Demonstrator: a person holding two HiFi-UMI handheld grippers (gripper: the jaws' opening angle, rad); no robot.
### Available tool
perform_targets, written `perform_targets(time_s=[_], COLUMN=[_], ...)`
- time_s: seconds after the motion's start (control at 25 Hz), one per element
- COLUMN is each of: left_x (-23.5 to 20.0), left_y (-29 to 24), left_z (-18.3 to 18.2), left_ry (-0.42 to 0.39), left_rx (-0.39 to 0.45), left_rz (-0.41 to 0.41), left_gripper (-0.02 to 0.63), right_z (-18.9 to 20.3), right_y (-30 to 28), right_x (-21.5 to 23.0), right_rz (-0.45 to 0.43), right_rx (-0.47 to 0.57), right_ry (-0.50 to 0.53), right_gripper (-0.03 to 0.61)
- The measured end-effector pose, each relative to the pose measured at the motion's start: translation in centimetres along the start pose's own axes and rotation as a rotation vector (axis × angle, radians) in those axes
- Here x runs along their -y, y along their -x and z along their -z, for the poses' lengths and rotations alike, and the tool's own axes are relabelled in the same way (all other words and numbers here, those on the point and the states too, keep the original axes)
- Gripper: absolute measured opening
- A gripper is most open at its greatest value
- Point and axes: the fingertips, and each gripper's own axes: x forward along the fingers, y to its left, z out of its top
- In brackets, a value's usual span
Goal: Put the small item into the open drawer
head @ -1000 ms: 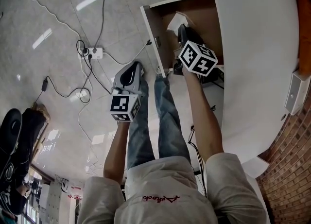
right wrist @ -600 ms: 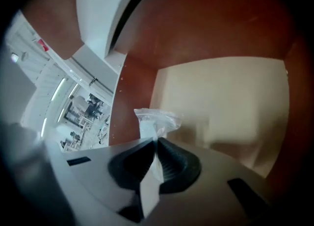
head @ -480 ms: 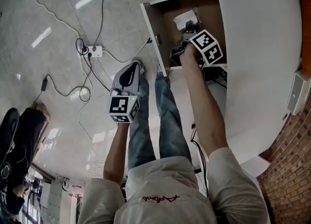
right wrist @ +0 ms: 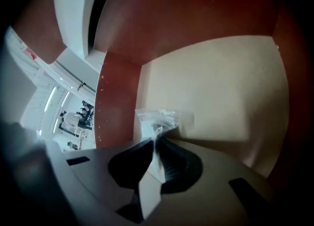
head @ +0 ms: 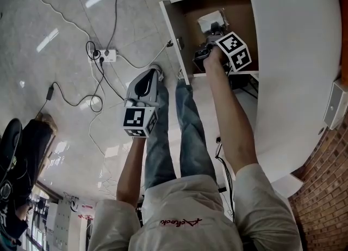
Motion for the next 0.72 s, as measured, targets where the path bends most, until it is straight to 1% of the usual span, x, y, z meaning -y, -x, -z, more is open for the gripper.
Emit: perform_targets(time_s=[0.08,0.16,0.28,0.4,0.52,0.72], left_x=[0.0,0.1,0.1,0.2,0.2,0.2], left_y=[0.0,0.0,0.0,0.1,0.2,0.4], left_z=[0.0,0.0,0.0,0.1,0.3,-0.1], left_ry=[0.0,-0.004,-0.003,-0.005,-0.019,-0.014], left_rx=[-0.001,-0.002,-0.002,-0.002,-0.007,0.006], left_rz=[0.0,0.001,0.003,0.004,0.013,0.011], left_gripper=[0.009,0.009,0.009,0.009,0.009,0.009], right_z=[-0.1,-0.2,-0.4,-0.5,-0.6,-0.2], right_y=[0.1,0.2,0.4,0.6,1.0,2.1], right_x=[0.1,0.1,0.1,0.1,0.1,-0.3], right_rz=[-0.011,-0.023,-0.034,-0.034,-0.027,-0.032], right_rx=[0.008,0.017,0.033,0.046,0.056,0.061], right_ry=[-0.033,-0.044,-0.061,-0.072,-0.072,-0.073], right_gripper=[0.026,0.035,0.113,0.154,0.169,0.17])
